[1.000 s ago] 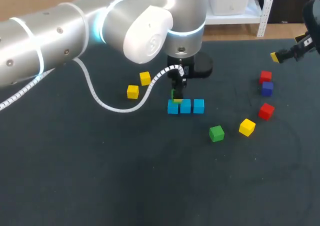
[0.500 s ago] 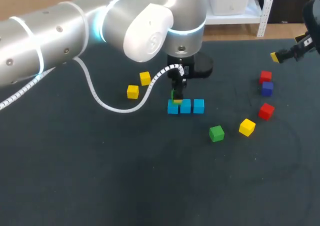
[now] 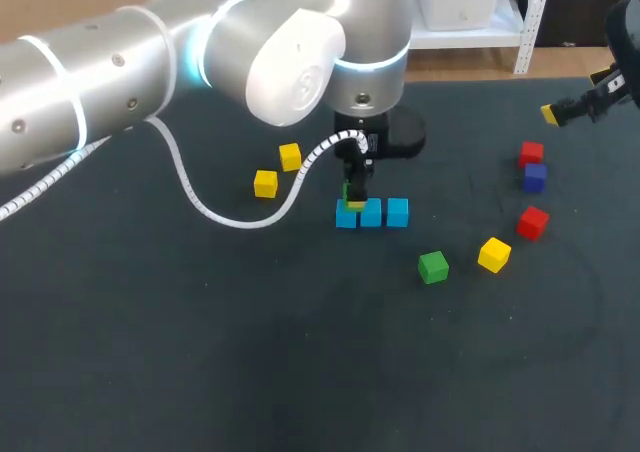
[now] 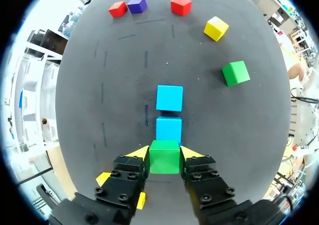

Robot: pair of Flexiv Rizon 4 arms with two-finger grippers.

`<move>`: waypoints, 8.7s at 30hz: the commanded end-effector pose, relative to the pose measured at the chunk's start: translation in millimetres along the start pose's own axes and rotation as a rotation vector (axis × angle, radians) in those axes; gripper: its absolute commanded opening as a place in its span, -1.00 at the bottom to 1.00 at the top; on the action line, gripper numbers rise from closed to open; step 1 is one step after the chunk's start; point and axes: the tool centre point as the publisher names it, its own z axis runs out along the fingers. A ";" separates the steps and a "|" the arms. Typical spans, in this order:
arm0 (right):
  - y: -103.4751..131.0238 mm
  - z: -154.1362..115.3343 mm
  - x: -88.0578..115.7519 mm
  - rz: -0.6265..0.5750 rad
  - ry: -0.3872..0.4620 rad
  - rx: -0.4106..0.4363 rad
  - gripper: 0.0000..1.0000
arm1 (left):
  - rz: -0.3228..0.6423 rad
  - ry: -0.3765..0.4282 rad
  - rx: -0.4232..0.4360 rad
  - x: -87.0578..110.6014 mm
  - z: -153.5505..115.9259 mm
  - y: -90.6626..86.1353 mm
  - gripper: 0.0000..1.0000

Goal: Place the blue cubes, place green cubes on the blue cubes, place the yellow cubes on the green cubes, then place the red cubes on the yellow cubes, and place purple cube on the red cubes.

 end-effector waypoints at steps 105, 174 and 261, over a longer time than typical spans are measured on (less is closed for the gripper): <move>88.8 18.9 -42.0 -0.297 0.094 -0.167 1.00 | -0.882 -0.701 -0.429 185.2 -171.1 35.8 1.00; 204.7 104.6 112.9 -0.997 0.592 -0.640 -0.02 | -0.882 -0.701 -0.429 185.2 -171.1 35.8 1.00; 185.9 91.0 65.1 -0.903 0.656 -0.480 -1.00 | -0.882 -0.701 -0.429 185.2 -171.1 35.8 1.00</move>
